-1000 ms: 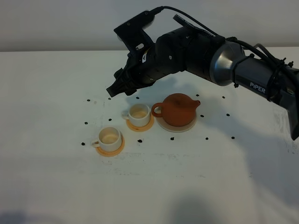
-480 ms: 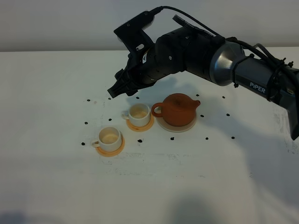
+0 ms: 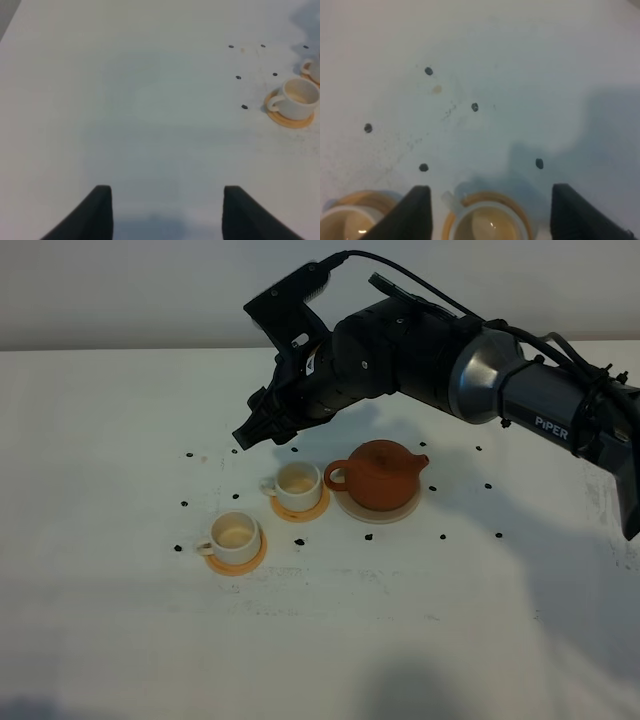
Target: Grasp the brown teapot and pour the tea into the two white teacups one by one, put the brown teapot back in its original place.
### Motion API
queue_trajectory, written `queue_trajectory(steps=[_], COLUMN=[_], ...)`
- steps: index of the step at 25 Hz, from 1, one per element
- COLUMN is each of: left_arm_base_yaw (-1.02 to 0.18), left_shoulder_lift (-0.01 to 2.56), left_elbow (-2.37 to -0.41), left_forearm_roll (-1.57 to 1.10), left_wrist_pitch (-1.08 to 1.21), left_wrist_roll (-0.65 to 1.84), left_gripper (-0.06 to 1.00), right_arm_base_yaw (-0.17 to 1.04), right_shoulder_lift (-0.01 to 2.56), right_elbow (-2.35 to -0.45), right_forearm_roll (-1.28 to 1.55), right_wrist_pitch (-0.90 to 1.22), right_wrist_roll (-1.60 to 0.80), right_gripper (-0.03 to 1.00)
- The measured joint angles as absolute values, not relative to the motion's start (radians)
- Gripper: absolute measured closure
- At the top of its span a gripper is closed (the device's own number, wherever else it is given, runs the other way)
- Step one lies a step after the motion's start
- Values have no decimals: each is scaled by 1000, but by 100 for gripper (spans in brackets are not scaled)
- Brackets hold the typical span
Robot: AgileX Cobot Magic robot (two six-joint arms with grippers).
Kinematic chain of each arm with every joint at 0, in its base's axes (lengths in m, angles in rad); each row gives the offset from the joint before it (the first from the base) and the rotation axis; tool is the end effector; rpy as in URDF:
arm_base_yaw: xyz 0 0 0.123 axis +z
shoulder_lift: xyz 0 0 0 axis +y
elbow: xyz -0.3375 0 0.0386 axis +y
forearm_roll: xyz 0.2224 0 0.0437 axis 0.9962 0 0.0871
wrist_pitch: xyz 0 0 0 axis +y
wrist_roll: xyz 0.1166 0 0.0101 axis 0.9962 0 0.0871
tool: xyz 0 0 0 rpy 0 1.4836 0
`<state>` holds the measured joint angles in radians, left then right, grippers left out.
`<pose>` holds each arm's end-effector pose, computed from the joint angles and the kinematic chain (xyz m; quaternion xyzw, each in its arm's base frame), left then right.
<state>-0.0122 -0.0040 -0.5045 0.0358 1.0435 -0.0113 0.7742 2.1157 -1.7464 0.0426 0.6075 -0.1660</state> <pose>-0.0592 0.0043 0.2560 -0.0002 0.8463 0.0116 0.5325 0.3589 0.3549 0.2612 -0.4158 0.8457 0.1165 0.3135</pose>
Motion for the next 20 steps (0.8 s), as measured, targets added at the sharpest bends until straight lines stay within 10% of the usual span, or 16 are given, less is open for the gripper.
queue_trajectory(steps=[20], left_arm_base_yaw=[-12], left_shoulder_lift=[-4], left_elbow=[-504], left_forearm_roll=[36], left_wrist_pitch=[1044], left_wrist_roll=[-11], left_gripper=[44], right_arm_base_yaw=[770], right_shoulder_lift=[2116], right_elbow=[-1746], right_forearm_roll=[0], right_wrist_pitch=[612], right_wrist_roll=[-165], right_gripper=[47])
